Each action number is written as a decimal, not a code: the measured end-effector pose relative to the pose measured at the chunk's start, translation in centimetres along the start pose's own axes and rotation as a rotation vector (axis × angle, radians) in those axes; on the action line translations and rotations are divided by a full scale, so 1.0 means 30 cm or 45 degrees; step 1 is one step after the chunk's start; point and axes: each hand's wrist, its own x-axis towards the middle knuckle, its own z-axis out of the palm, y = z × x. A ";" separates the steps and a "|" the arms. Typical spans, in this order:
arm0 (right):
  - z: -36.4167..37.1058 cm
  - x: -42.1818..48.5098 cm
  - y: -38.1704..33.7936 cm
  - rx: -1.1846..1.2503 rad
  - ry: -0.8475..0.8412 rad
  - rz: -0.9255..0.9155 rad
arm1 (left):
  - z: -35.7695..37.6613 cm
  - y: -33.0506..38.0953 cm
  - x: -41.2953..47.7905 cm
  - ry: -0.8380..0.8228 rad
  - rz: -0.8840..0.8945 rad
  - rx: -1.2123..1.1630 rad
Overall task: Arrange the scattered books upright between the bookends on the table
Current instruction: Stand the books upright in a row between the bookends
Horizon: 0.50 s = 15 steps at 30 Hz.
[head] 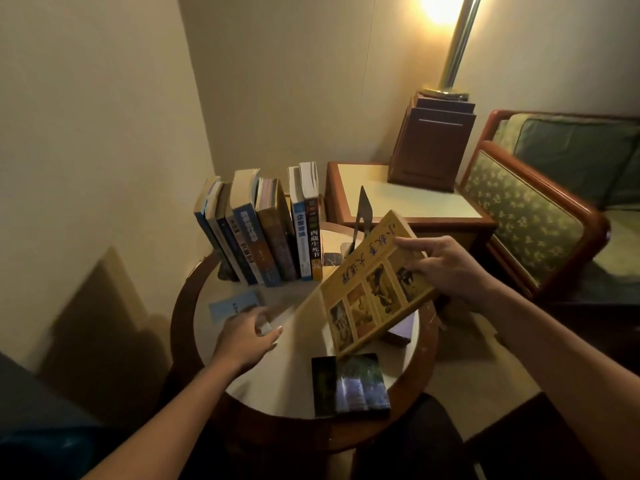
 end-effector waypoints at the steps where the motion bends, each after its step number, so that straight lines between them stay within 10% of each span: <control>1: 0.005 0.018 -0.001 -0.032 0.046 -0.014 | 0.008 -0.025 0.018 -0.027 -0.038 0.110; 15: 0.176 0.383 -0.024 -0.528 0.347 -0.286 | 0.106 -0.204 0.032 0.057 0.140 0.536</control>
